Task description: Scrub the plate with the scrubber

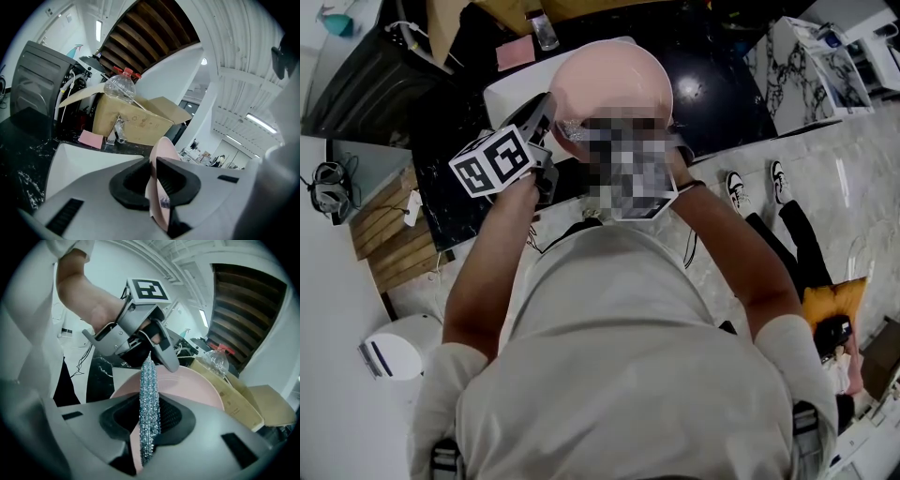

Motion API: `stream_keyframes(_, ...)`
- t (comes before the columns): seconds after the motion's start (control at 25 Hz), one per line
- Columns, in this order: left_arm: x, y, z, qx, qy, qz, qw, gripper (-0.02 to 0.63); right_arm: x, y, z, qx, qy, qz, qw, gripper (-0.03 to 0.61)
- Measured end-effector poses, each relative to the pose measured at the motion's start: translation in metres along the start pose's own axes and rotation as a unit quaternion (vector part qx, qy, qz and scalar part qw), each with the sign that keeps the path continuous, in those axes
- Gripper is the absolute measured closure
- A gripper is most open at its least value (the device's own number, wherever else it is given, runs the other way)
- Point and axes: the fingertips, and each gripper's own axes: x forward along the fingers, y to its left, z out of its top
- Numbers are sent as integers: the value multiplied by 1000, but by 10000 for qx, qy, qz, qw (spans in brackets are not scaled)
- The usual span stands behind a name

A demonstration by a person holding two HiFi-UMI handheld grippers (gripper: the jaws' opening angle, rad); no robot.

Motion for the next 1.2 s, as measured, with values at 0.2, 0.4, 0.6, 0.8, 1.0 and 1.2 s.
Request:
stream_keyframes(0.2,2,1,1,-54,1,-44,10000,575,-12,-31,-10,408,-80,-312,9986,500)
stream_keyframes(0.4,4,-6,-4,-43,86,-158,9998,578,-24,-98,-33,720,220,-1174,9902,500)
stream_keyframes(0.6,4,-11,-8,-64,150,-212,9996,577,-18,-121,-38,807,415,-1317,9871,500)
stream_keyframes(0.8,2,-9,-7,-73,139,-177,9997,574,-3,-84,-16,388,157,-859,9954,500)
stream_keyframes(1.0,-1,0,1,-140,45,-95,9998,571,5,-37,-1,-138,-6,-327,9994,500)
stream_keyframes(1.2,-4,6,11,-172,-86,-37,9998,569,2,7,4,-575,-164,290,9978,500)
